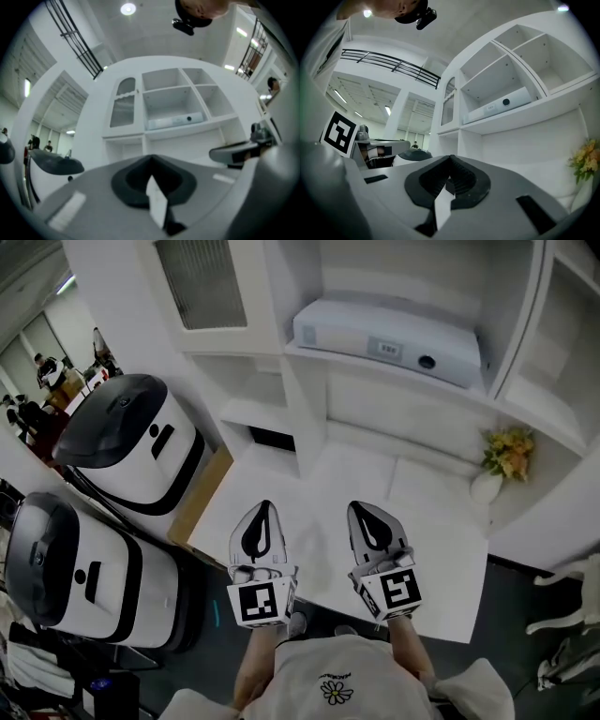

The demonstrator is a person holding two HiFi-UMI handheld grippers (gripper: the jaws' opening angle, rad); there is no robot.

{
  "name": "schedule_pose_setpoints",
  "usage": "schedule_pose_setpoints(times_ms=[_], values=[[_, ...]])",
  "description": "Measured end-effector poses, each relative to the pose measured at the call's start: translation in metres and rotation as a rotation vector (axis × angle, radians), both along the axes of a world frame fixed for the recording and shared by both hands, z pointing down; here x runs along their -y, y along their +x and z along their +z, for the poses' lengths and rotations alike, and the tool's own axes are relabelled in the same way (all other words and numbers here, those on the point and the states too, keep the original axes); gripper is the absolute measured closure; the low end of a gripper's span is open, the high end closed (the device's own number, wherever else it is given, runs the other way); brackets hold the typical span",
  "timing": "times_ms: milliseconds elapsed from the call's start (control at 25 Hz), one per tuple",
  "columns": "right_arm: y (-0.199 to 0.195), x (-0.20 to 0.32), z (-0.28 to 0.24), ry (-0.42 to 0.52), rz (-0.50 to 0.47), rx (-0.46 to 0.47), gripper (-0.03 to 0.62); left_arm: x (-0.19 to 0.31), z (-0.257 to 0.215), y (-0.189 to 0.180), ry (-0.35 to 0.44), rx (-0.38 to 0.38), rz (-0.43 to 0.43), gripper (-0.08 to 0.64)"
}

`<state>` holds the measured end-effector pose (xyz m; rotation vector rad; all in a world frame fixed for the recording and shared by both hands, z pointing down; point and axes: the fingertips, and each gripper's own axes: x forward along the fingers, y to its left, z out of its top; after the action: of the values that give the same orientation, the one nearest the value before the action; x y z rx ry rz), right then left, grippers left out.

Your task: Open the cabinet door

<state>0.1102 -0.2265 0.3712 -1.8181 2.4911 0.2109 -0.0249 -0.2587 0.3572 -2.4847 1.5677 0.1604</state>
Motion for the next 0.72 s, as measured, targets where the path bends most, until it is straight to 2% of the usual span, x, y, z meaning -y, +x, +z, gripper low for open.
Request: schedule_pose_setpoints(times_ms=[360,560,720], values=[[-0.004,0.016,-0.005,0.023,0.072,-0.006,0.592,0.027,-0.005,0.002,0.021,-0.008,0.078,0.554],[-0.011,0.024,-0.002,0.025,0.077,-0.024,0.592,0.035,0.000,0.001,0.013,-0.006,0.102,0.554],[-0.018,0.034,-0.012,0.048,0.066,0.013,0.592,0.042,-0.003,-0.003,0.010,-0.023,0.103,0.554]])
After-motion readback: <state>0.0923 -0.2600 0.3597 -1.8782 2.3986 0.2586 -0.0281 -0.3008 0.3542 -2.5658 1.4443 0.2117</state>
